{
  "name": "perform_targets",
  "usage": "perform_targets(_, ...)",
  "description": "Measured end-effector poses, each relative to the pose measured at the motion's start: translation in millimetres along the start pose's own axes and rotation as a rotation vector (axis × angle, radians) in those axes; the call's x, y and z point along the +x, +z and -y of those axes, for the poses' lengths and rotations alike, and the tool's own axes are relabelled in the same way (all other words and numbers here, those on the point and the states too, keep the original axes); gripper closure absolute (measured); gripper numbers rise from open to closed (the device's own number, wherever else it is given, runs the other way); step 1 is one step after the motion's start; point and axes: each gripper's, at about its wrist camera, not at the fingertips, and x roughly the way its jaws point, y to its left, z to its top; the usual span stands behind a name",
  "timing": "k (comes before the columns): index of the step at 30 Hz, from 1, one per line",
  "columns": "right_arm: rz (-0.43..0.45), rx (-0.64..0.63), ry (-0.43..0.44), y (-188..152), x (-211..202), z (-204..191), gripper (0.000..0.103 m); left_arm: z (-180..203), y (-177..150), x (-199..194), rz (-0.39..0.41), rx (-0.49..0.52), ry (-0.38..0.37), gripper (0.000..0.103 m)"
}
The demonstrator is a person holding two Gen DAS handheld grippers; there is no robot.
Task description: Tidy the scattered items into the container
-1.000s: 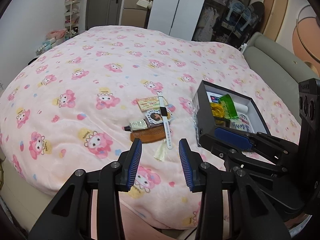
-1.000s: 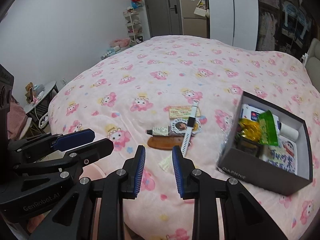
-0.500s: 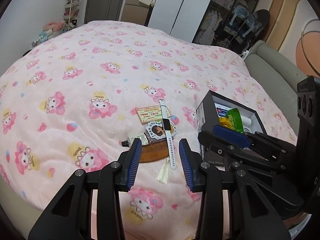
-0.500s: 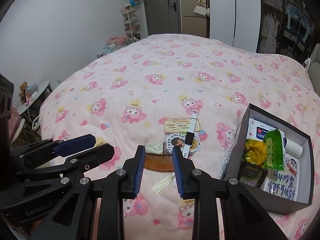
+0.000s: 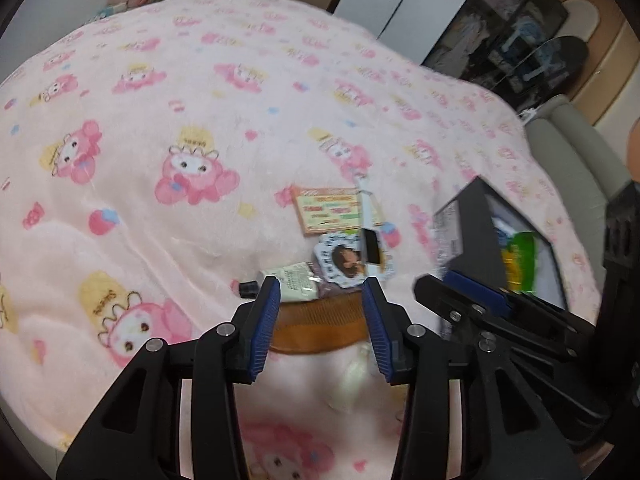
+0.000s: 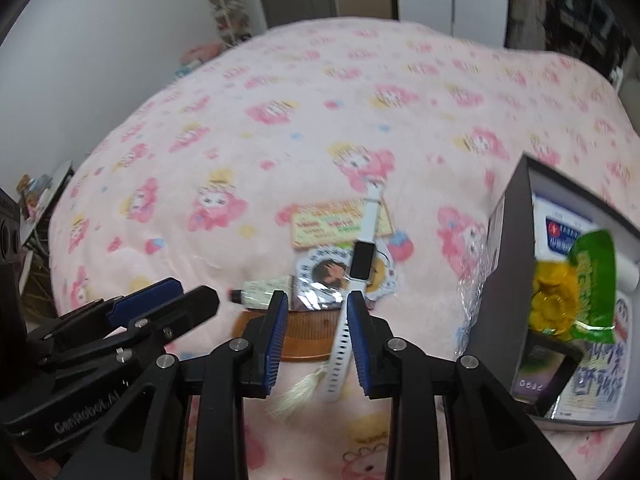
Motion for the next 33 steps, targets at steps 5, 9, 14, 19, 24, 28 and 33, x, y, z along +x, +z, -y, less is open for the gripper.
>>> perform_targets(5,-0.077,-0.017,-0.005,-11,31,3,0.075,-10,-8,22,-0.01,-0.03,0.042,0.061)
perform_targets(9,-0.132,-0.026,-0.024,-21,55,6,0.075,-19,-21,39,-0.025,-0.038,0.084,0.061)
perform_targets(14,-0.17,-0.011,-0.051,-27,74,12,0.072,-22,-30,61,-0.099,-0.039,0.069,0.061)
perform_targets(19,-0.197,0.034,-0.031,-27,89,20,0.064,-29,-32,72,-0.134,-0.058,0.077,0.06)
perform_targets(24,-0.203,0.068,-0.009,-28,93,26,0.06,-32,-32,74,-0.139,-0.067,0.069,0.06)
perform_targets(28,-0.216,0.063,0.045,-30,93,26,0.065,-32,-33,72,-0.148,-0.055,0.06,0.067)
perform_targets(33,-0.217,0.051,0.084,-36,80,22,0.066,-29,-41,53,-0.123,-0.031,0.067,0.068)
